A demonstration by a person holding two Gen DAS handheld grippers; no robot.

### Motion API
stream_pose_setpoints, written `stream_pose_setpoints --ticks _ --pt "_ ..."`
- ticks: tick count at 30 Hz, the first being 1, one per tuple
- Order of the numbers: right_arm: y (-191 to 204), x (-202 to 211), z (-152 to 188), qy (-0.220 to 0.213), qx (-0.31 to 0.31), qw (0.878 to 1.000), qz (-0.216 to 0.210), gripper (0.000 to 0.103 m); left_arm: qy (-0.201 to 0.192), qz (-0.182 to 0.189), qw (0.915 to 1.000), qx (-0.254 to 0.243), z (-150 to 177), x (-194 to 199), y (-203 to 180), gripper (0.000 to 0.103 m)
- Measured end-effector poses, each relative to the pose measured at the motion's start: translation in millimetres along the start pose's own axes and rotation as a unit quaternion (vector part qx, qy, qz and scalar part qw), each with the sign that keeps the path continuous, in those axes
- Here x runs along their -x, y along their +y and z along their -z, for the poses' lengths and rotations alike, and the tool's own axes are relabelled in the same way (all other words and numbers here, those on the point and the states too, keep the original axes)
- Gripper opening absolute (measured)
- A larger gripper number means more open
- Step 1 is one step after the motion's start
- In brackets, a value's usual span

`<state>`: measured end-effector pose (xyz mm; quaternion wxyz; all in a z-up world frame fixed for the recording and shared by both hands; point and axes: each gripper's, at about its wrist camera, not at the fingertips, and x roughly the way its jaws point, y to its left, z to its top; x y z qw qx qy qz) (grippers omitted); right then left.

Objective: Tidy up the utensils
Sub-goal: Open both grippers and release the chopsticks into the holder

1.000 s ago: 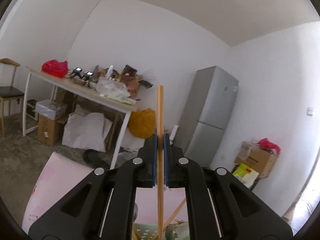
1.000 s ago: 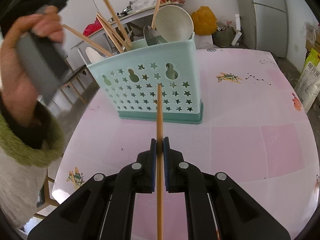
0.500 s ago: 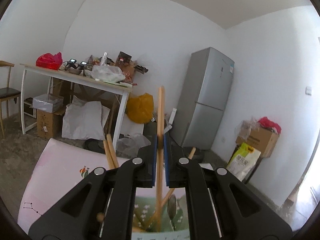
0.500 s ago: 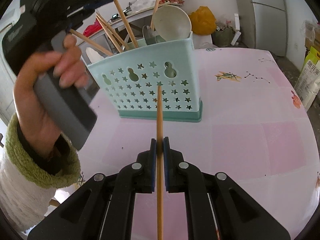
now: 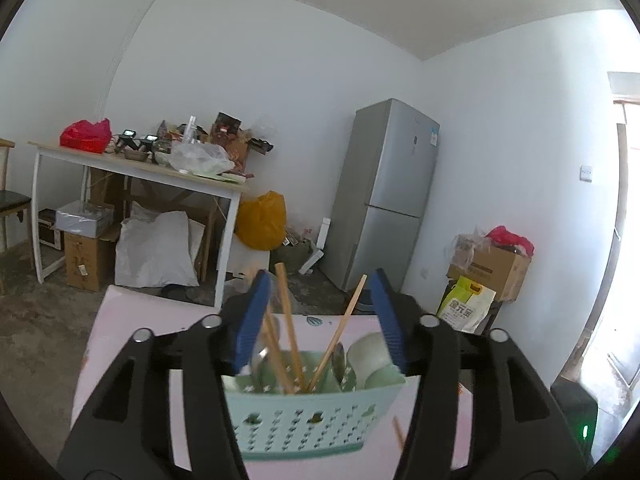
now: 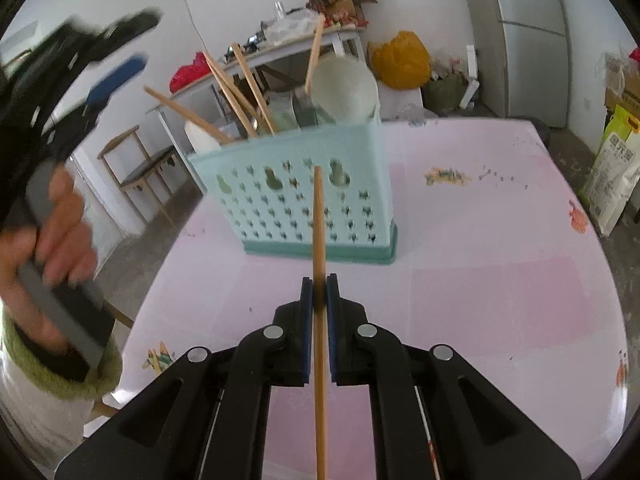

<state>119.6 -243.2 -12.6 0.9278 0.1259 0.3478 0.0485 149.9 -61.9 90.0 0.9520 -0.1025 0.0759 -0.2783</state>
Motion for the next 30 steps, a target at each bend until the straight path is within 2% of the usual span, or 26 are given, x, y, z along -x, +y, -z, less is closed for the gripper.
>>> stream_pose_setpoints --ticks 4,9,13,16,19,22,24,30 --pt "5.8 20.7 -24.2 -0.042 0.007 0.999 -0.014 0.007 -0.003 -0.032 0.9995 -0.005 6.3 26.7 7.5 0.064" --pt "17.3 47.9 -69.0 -0.114 0.028 0.992 -0.043 0.007 0.049 -0.071 0.9963 -0.004 27.1 29.2 20.5 0.072" --pt "31.0 60.3 -107.5 -0.174 0.052 0.981 -0.062 0.007 0.088 -0.091 0.9919 0.014 42.9 27.6 35.6 0.077" --pt "44.8 63.9 -140.3 -0.228 0.075 0.967 -0.081 0.007 0.104 -0.101 0.9893 0.017 47.8 23.7 43.6 0.080" --pt "56.8 57.3 -163.9 -0.263 0.091 0.956 -0.090 0.007 0.114 -0.107 0.9876 0.016 52.7 23.0 49.3 0.081" --pt "65.3 40.7 -179.9 -0.278 0.094 0.952 -0.088 0.007 0.122 -0.109 0.9863 0.021 55.2 20.2 55.6 0.082" --pt "70.7 25.7 -184.9 -0.283 0.103 0.951 -0.069 0.007 0.124 -0.113 0.9856 0.023 55.4 16.9 59.4 0.083" --pt "74.3 -25.9 -176.3 -0.262 0.135 0.955 -0.026 0.007 0.126 -0.115 0.9852 0.014 59.9 17.2 64.3 0.083"
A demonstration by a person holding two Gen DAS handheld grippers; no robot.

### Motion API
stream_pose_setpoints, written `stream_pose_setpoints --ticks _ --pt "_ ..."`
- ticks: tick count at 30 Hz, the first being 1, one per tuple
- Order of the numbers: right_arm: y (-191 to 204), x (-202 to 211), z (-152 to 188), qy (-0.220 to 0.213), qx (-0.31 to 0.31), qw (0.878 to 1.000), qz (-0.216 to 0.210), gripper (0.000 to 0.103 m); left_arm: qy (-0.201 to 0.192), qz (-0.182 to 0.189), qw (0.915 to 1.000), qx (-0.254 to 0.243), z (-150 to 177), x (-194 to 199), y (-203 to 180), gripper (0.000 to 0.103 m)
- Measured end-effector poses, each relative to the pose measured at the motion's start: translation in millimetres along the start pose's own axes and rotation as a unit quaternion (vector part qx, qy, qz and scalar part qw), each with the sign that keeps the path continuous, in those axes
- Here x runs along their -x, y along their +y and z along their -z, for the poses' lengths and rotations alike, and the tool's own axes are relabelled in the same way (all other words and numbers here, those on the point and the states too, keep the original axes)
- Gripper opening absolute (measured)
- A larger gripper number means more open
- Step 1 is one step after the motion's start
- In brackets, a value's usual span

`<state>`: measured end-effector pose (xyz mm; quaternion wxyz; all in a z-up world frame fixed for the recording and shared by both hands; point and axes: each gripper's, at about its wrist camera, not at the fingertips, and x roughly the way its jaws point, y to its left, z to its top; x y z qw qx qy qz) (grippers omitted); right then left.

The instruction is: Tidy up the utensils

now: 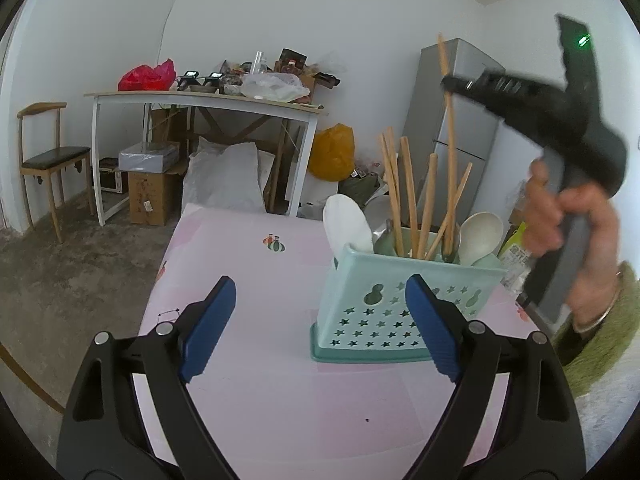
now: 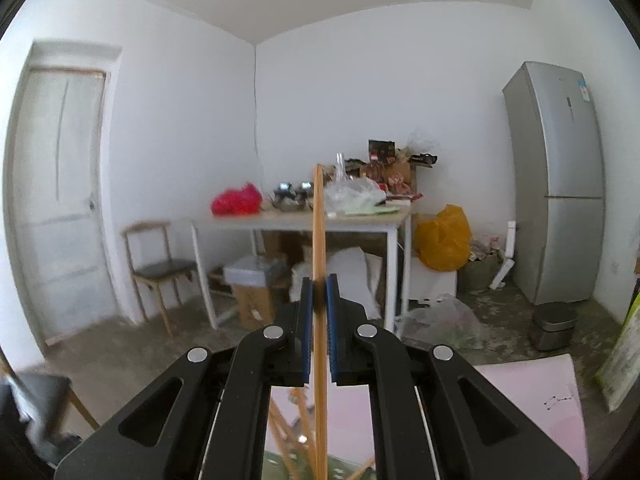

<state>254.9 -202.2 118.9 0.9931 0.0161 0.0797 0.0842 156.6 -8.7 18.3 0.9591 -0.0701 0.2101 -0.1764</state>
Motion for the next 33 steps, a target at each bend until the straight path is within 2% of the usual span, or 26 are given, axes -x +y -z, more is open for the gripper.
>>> stream_pose_setpoints --ticks 6,12,14,15,16,21,26,28,33 --pt "-5.3 -12.1 25.5 0.030 0.012 0.999 0.004 0.007 0.002 -0.001 1.0000 -0.003 1.9 -2.9 2.9 0.083" --pt "-13.1 4.0 38.0 0.056 0.015 0.998 -0.005 0.008 0.005 0.001 1.0000 -0.006 3.2 -6.6 1.2 0.083" --pt "-15.8 13.5 39.1 0.059 0.013 0.998 -0.003 0.019 0.008 0.004 0.9999 -0.006 3.7 -8.0 -0.3 0.083" --pt "-17.9 20.8 39.5 0.058 0.009 0.998 -0.002 0.032 0.008 0.005 0.9999 -0.007 3.9 -8.7 -1.2 0.083" --pt "-20.1 29.3 39.4 0.053 0.006 0.999 -0.003 0.038 0.009 0.005 0.9999 -0.007 3.7 -9.7 -1.8 0.083" --pt "-29.6 69.7 39.4 0.035 -0.012 0.999 -0.004 0.049 0.015 0.009 0.9996 -0.021 6.3 -13.0 -7.8 0.083" --pt "-56.7 111.3 51.7 0.031 -0.079 0.996 -0.014 0.059 0.025 0.029 0.9990 -0.022 7.2 -20.9 -9.2 0.083" --pt "-69.3 115.6 61.5 0.043 -0.107 0.993 -0.022 0.062 0.035 0.051 0.9980 -0.016 6.9 -26.6 -7.4 0.083" --pt "-95.8 98.1 103.0 0.126 -0.174 0.974 -0.070 0.065 0.059 0.096 0.9936 0.000 5.3 -45.2 -2.3 0.083"
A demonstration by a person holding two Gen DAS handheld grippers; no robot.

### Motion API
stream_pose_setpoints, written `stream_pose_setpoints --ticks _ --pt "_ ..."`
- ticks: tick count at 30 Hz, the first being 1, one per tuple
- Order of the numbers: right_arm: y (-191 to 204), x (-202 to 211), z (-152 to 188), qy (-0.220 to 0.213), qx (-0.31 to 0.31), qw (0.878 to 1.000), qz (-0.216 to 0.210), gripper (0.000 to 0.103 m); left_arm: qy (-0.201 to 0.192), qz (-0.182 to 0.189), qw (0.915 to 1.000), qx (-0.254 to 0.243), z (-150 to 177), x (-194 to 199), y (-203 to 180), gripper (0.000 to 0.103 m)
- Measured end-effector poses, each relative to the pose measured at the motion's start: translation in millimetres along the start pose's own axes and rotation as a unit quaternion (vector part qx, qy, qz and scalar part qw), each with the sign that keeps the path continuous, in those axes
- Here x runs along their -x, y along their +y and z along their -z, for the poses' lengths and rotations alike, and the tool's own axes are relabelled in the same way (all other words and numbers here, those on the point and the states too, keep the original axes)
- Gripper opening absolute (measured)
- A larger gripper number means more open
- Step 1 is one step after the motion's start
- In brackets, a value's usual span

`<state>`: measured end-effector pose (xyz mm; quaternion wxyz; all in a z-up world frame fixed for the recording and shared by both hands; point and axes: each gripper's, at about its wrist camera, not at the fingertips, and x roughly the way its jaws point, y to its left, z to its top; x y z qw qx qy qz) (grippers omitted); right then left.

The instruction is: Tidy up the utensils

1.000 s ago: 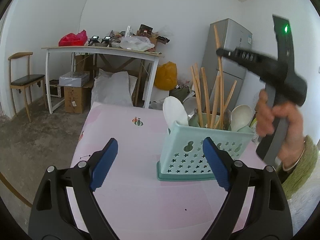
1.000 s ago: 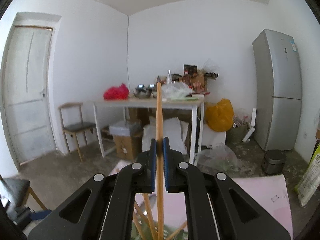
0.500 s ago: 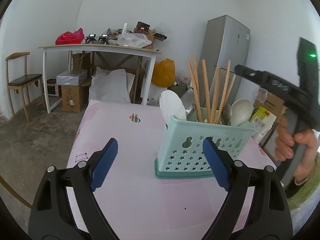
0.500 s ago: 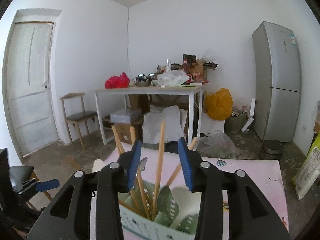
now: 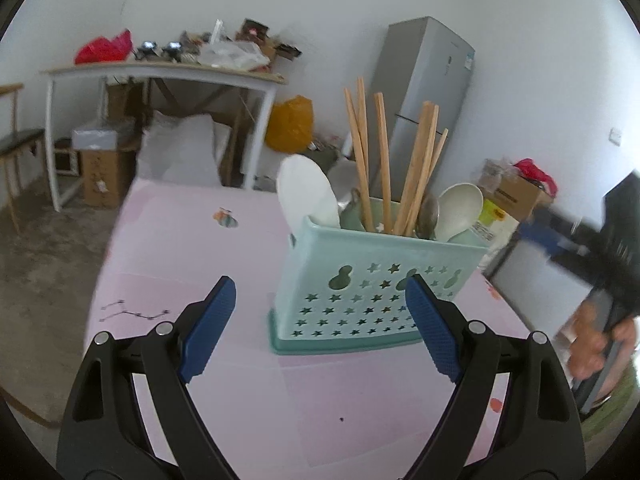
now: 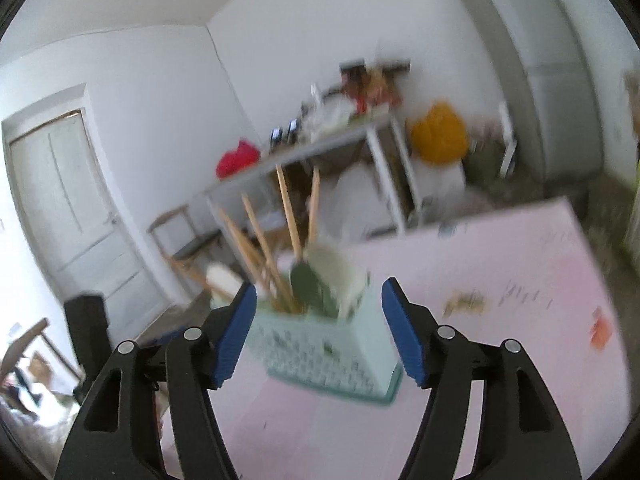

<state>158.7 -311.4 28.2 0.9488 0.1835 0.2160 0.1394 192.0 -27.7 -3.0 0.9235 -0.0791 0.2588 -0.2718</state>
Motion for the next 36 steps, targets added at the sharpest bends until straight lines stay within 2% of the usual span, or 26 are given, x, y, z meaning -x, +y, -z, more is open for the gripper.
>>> stream_pose_setpoints --ticks 5,11,16,29,36 --pt "-13.3 -38.1 16.7 0.052 -0.009 0.998 -0.020 0.070 0.028 0.040 0.9987 0.017 -5.2 -23.9 5.9 0.083" --pt "-22.8 -66.3 23.2 0.084 -0.021 0.995 -0.048 0.070 0.047 0.071 0.9962 0.018 -10.5 -47.1 -0.8 0.083" --pt "-18.0 -70.5 20.3 0.091 -0.014 0.995 -0.044 0.073 0.047 0.065 0.9965 0.023 -10.8 -46.8 -2.6 0.083" --pt "3.9 -70.6 30.4 0.104 -0.021 0.993 -0.059 0.073 0.057 0.035 0.9970 0.038 0.0 -2.4 -1.3 0.083" --pt "11.0 -66.1 36.1 0.101 -0.034 0.992 -0.062 0.073 0.059 0.029 0.9969 0.045 -0.8 8.3 2.0 0.083"
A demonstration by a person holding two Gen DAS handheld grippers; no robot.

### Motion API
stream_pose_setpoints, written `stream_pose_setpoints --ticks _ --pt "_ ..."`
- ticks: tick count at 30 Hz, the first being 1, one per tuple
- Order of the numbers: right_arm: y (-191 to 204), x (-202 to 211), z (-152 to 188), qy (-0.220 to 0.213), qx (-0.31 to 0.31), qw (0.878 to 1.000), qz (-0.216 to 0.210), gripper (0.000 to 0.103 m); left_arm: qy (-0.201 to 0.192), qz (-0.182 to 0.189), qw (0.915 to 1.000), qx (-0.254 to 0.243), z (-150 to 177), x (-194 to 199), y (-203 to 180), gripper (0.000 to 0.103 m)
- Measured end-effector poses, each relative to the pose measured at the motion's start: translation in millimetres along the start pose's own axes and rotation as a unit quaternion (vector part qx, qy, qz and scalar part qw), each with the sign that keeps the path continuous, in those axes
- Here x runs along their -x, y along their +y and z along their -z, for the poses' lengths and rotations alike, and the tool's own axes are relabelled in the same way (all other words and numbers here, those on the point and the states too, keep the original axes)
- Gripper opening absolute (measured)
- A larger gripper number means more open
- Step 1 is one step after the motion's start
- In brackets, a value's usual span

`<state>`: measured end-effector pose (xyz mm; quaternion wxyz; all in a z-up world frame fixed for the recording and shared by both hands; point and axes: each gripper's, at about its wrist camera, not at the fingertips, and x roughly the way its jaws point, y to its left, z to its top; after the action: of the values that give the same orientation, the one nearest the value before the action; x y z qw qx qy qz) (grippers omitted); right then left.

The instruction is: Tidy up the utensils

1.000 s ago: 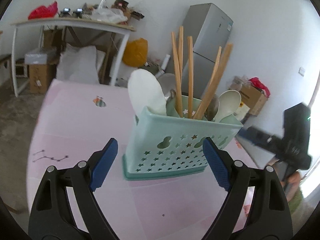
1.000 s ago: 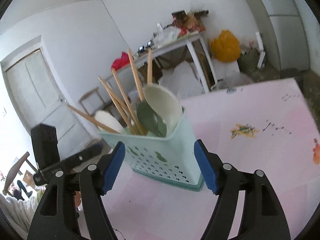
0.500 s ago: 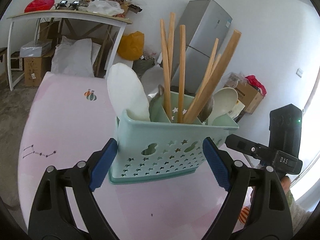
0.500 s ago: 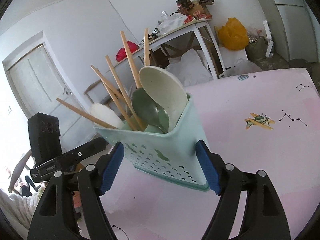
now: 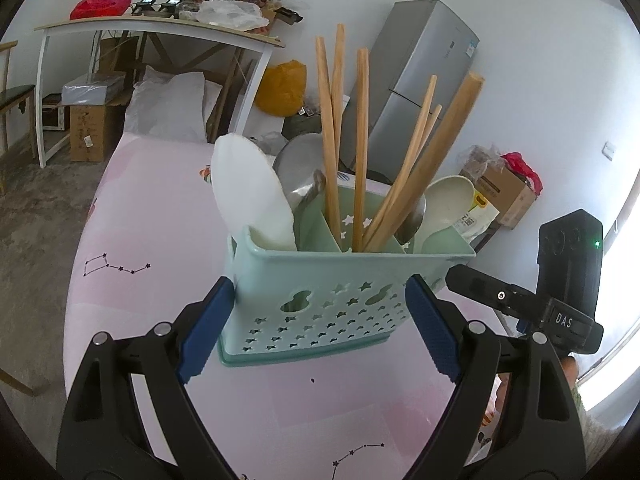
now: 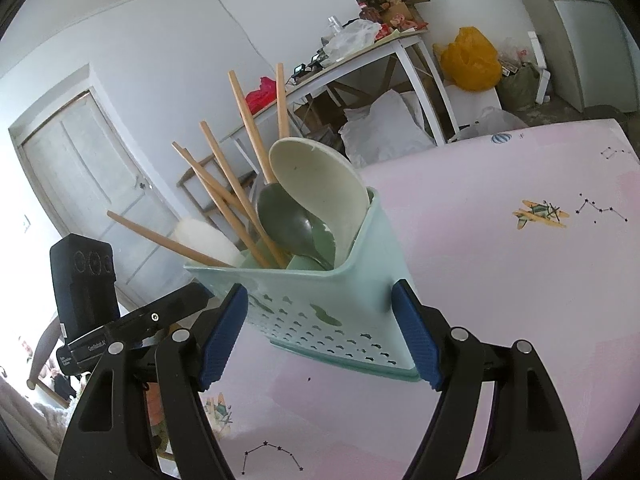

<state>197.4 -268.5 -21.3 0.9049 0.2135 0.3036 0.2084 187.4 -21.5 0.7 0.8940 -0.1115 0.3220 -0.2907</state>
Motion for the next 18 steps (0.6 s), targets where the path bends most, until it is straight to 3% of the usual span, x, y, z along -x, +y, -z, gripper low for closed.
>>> stream_pose_setpoints --ticks 9,18 --pt "2.5 0.1 0.8 0.000 -0.001 1.000 0.008 0.073 -0.005 -0.030 0.9990 -0.034 4.6 0.8 -10.6 0.084" --pt "12.8 25.3 27.0 -0.002 0.021 0.995 0.098 0.073 -0.010 -0.105 0.9937 -0.038 32.4 23.8 -16.8 0.090"
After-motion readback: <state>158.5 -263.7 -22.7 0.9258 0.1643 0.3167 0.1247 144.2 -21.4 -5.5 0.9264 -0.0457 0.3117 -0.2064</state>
